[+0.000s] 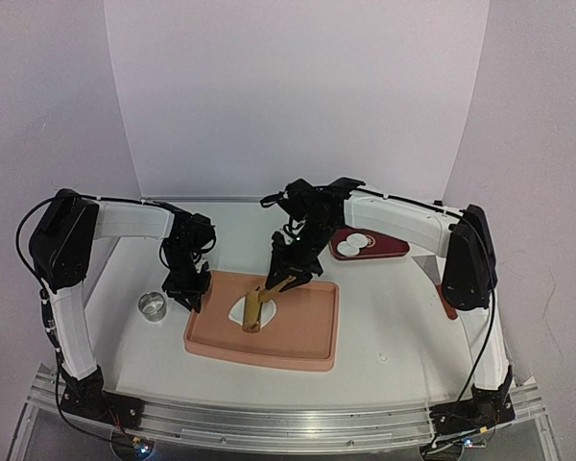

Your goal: Roll out the dumpling wrappers from the dough

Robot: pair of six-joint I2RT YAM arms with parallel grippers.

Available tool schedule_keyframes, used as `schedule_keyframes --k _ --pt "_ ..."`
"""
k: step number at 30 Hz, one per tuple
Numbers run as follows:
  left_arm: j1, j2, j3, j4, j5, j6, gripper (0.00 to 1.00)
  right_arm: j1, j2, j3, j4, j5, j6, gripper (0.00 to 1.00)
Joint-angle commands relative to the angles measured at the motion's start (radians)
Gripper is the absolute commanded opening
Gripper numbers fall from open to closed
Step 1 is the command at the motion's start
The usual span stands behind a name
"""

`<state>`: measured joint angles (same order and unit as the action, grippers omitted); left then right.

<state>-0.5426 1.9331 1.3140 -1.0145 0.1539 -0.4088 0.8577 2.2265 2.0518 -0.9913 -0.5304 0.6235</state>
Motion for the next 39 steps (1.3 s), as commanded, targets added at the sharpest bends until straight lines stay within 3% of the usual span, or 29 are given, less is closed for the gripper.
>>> schedule_keyframes --k 1,12,28,39 --pt "-0.008 0.032 -0.007 -0.047 -0.044 0.032 0.03 -0.031 0.047 -0.102 -0.049 0.104 -0.043 0.00" --pt "-0.007 0.051 0.020 -0.047 -0.075 0.060 0.02 -0.149 0.101 -0.286 -0.145 0.179 -0.132 0.00" --pt "-0.005 0.083 0.029 -0.052 -0.087 0.076 0.02 -0.187 0.077 -0.244 -0.282 0.340 -0.178 0.00" --pt "-0.005 0.077 0.036 -0.042 -0.068 0.059 0.02 -0.191 0.140 -0.148 -0.306 0.316 -0.183 0.00"
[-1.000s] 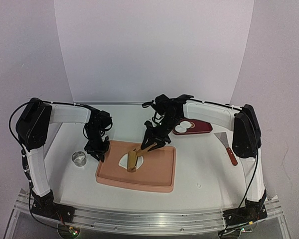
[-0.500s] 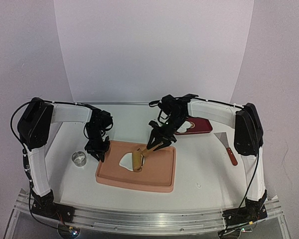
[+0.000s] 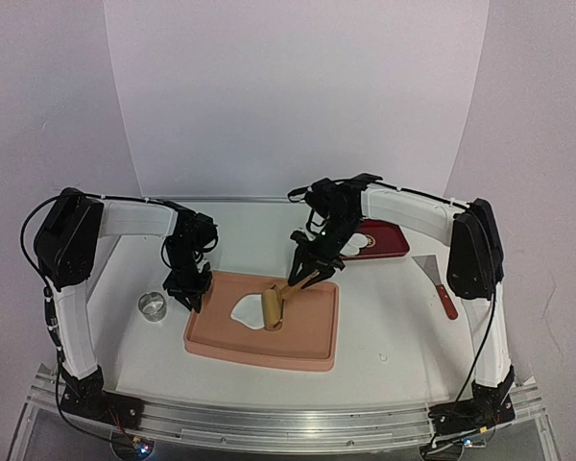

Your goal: Roll out the dumpling wrappers from the dough

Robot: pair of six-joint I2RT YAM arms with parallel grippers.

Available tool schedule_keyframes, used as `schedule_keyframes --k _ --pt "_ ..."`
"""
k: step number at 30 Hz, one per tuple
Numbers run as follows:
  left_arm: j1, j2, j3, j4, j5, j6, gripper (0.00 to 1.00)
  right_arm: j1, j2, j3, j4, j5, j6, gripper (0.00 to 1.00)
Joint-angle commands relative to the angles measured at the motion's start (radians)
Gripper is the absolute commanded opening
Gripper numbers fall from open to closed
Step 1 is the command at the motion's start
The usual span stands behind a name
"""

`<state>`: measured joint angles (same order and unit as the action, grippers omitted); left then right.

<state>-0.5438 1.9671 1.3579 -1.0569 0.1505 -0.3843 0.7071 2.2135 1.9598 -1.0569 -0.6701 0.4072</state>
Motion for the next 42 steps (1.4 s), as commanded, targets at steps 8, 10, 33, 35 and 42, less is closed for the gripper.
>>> schedule_keyframes --k 8,10,33,35,42 --pt "-0.004 0.038 -0.007 0.003 -0.048 0.024 0.02 0.006 0.262 0.023 -0.242 0.431 0.073 0.00" --pt "-0.004 0.038 -0.004 0.001 -0.044 0.021 0.02 0.014 0.286 0.021 -0.235 0.426 0.077 0.00" --pt "-0.004 0.035 0.040 -0.048 0.007 -0.001 0.02 0.092 0.405 0.038 -0.177 0.480 0.113 0.00" --pt "-0.004 0.038 0.044 -0.050 0.010 -0.001 0.02 0.098 0.409 0.044 -0.171 0.495 0.122 0.00" --pt "-0.004 0.036 0.059 -0.059 0.026 -0.003 0.02 0.118 0.417 0.028 -0.140 0.540 0.147 0.00"
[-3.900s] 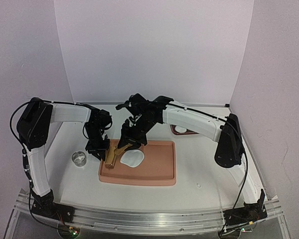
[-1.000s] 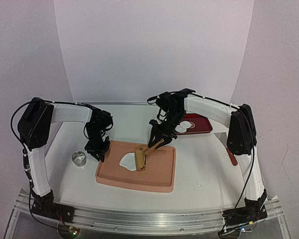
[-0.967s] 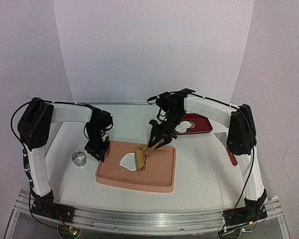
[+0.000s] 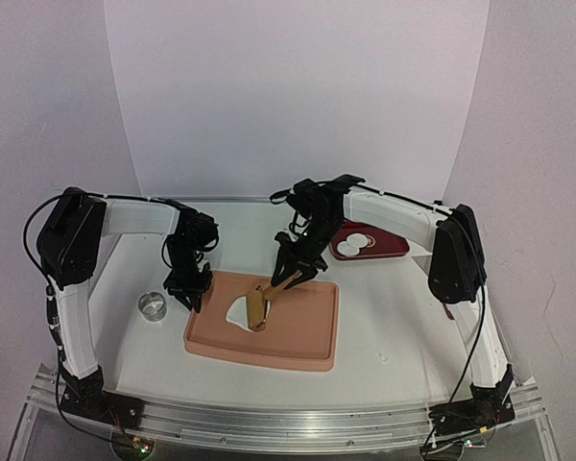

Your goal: Roll out the dumpling wrappers from the dough

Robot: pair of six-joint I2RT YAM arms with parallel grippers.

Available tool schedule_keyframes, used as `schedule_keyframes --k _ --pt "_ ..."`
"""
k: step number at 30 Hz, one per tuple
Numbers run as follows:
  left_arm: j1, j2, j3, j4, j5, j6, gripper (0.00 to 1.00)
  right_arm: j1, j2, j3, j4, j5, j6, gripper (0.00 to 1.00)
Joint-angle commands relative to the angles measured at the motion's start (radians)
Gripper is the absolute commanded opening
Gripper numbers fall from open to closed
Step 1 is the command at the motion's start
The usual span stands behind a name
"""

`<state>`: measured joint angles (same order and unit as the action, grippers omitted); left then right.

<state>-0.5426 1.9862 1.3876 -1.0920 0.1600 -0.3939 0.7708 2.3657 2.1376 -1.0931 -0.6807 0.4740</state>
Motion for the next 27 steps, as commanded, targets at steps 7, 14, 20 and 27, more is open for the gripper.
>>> schedule_keyframes --k 7,14,20,27 --pt "-0.005 0.004 0.026 -0.025 0.024 0.000 0.02 0.078 0.279 -0.155 -0.066 0.559 0.106 0.00" --pt "-0.005 -0.017 0.005 -0.011 0.028 -0.010 0.02 0.094 0.289 -0.111 -0.056 0.566 0.124 0.00" --pt "-0.005 -0.033 -0.015 0.019 0.036 -0.019 0.02 0.106 0.274 -0.081 -0.021 0.549 0.112 0.00" --pt "-0.006 -0.038 -0.018 0.047 0.039 -0.016 0.02 0.138 0.280 -0.017 -0.008 0.531 0.124 0.00"
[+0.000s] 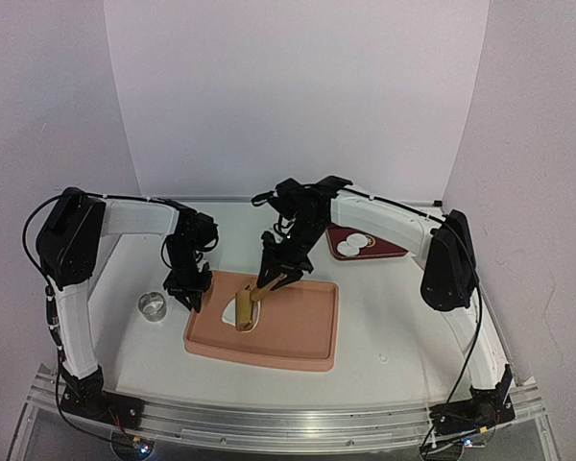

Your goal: Roll out the dumpling wrappers from the dough

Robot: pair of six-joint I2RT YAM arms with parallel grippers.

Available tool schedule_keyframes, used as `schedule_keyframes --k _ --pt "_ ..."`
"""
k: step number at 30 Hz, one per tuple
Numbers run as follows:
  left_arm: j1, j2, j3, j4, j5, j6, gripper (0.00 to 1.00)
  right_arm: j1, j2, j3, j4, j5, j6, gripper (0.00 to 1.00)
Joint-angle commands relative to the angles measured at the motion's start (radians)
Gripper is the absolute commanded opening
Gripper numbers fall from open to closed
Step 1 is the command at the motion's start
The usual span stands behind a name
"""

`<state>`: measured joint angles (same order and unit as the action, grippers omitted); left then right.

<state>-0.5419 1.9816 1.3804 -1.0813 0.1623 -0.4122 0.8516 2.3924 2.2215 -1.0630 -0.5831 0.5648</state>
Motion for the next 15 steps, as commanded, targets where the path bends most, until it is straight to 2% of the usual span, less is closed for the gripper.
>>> schedule_keyframes --k 1,15 --pt "-0.007 -0.037 -0.013 0.042 0.037 0.004 0.02 0.058 0.256 -0.101 -0.041 0.437 0.036 0.00" --pt "-0.006 -0.077 -0.062 0.085 0.049 0.022 0.02 0.063 0.303 -0.115 -0.044 0.499 0.076 0.00"
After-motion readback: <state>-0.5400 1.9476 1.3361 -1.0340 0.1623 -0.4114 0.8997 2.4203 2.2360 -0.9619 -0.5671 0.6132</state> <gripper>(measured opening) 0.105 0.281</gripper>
